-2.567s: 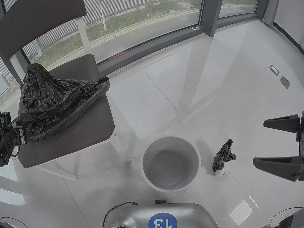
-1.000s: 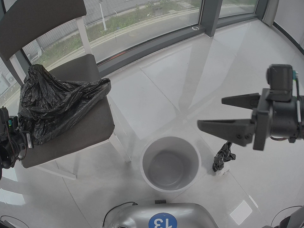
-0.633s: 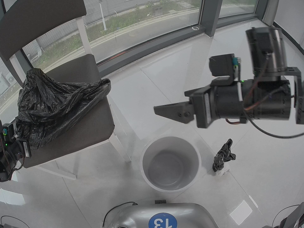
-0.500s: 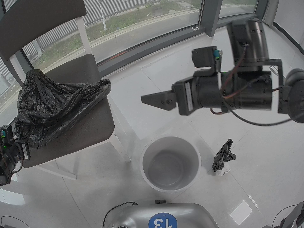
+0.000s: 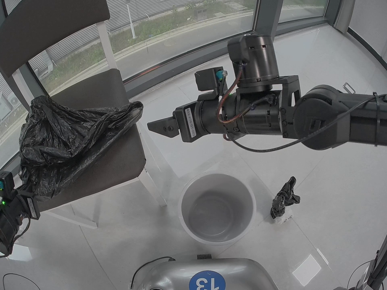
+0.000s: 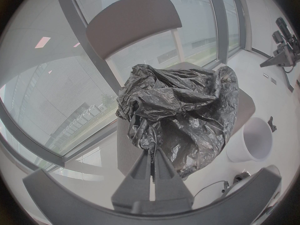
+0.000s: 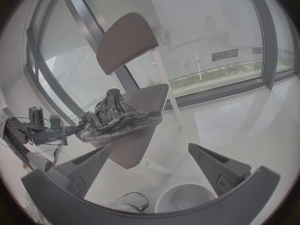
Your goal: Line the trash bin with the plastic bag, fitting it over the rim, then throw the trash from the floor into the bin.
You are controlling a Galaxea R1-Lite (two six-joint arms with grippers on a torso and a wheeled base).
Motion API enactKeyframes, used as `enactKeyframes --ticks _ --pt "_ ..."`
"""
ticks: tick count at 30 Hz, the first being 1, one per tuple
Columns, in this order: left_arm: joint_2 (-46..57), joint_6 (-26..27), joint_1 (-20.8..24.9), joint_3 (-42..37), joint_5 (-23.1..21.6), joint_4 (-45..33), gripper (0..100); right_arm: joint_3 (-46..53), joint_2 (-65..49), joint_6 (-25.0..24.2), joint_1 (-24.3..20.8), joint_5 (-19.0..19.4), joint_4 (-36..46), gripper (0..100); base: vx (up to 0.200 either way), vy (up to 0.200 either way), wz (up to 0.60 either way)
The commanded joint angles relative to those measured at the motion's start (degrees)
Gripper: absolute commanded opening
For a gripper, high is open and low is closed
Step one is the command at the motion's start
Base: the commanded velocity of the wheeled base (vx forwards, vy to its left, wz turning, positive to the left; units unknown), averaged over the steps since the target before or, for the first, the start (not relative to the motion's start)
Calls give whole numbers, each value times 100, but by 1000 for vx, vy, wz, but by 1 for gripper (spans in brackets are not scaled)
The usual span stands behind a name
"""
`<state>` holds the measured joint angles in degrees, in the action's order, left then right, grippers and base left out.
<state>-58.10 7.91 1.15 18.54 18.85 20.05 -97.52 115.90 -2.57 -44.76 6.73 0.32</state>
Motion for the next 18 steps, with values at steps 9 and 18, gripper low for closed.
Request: enactKeyframes --ticks 9,18 --pt "1644 0 184 18 -48 -1583 0 -3 153 134 -85 4 39 100 0 0 0" --pt "1908 0 184 9 -57 -1865 0 -56 302 152 -164 4 21 100 0 0 0"
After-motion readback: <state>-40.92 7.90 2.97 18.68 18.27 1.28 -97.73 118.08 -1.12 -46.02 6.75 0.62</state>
